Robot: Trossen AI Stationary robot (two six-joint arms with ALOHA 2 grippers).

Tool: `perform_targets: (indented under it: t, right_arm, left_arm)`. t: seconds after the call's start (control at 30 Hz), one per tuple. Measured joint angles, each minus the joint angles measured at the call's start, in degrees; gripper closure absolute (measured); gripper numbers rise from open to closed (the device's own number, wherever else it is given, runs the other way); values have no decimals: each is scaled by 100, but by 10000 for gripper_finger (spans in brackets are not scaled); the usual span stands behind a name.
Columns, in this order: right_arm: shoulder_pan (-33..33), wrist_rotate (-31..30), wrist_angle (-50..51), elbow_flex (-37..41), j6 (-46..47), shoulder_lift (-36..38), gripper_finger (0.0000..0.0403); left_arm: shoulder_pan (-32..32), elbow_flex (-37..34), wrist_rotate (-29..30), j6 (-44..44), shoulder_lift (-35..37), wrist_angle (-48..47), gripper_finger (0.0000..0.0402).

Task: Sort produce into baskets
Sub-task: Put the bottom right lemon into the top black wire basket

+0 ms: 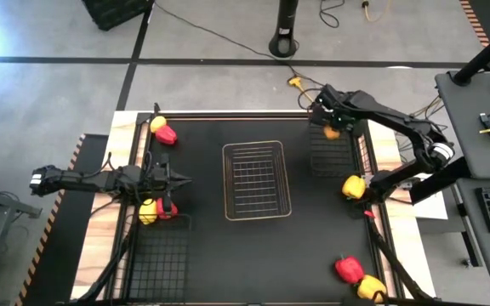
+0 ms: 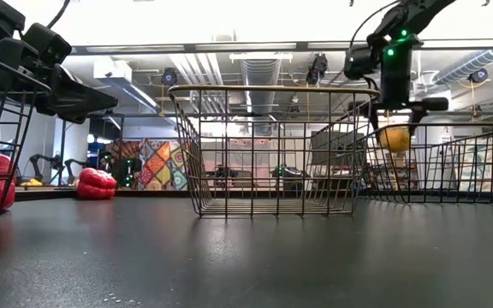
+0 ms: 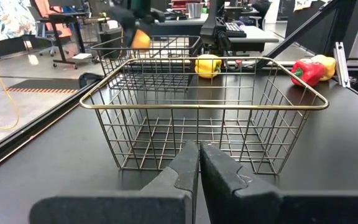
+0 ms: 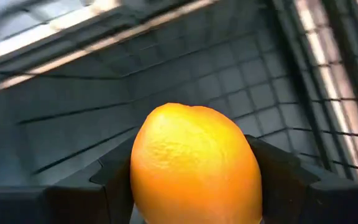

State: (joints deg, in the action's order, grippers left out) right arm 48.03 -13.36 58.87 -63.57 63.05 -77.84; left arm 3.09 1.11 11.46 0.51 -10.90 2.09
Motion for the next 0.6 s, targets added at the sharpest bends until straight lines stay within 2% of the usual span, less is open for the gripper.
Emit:
perform_targets:
  t: [0.23,0.4,0.6]
  right_arm:
    - [35,-20,-98,832,695,15,163]
    - [83,-330,-635,1240,1371,-17,151]
    - [129,-390,-1640,1658,1433,-85,147]
  left_arm:
    - [2,0,0,0,0,2,401]
    - [1,2,0,0,0,0,401]
    - [0,0,-2,0,0,2,401]
